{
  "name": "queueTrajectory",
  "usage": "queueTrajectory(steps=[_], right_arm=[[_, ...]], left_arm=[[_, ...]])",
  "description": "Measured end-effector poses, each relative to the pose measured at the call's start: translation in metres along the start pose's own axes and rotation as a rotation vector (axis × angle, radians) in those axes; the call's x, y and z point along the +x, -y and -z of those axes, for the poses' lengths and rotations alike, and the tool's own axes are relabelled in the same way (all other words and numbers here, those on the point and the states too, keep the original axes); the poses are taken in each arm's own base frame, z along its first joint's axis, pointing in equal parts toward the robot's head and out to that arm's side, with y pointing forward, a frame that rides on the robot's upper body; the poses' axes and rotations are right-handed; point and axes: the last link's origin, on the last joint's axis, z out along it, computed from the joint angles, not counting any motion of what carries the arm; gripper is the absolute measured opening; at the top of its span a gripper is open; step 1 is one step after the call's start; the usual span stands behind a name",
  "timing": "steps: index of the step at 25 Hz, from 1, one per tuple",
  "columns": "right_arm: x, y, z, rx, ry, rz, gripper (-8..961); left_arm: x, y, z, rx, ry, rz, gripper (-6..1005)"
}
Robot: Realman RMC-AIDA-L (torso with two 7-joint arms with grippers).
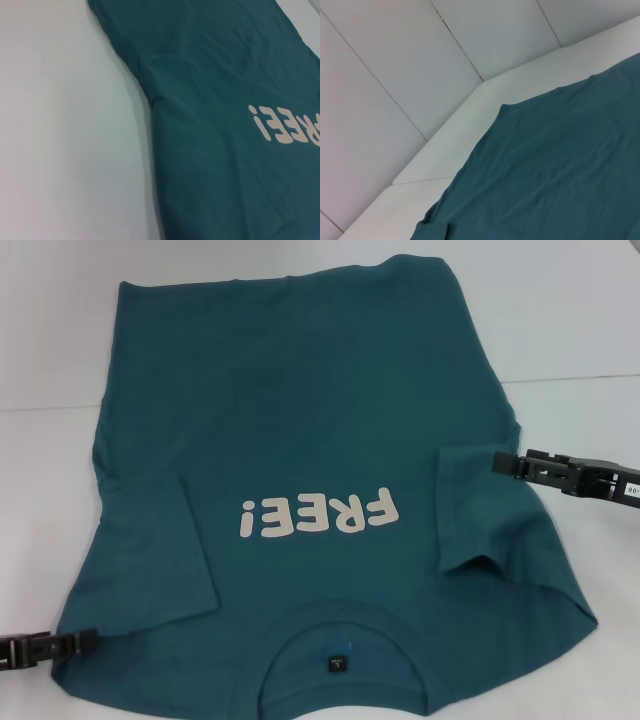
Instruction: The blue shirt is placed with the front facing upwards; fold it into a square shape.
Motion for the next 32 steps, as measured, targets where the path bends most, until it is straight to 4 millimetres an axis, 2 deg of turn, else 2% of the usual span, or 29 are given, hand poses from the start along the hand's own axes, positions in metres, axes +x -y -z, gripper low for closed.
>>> queueTrajectory(steps=[14, 26, 32], right_arm=[[-0.003, 0.001, 0.001, 0.006, 0.001, -0.013, 944], [-0.004, 0.001, 0.001, 0.009, 0.003, -0.011, 945], [-0.004, 0.002, 0.001, 0.012, 0.005, -0.01, 944]], left_arm=[[0.002, -0.013, -0.007, -0.056, 0.062, -0.041, 891], [0.015, -0.033, -0.014, -0.15, 0.08, -0.089, 891], [0.017, -0.035, -0.014, -0.153, 0.079, -0.095, 890]])
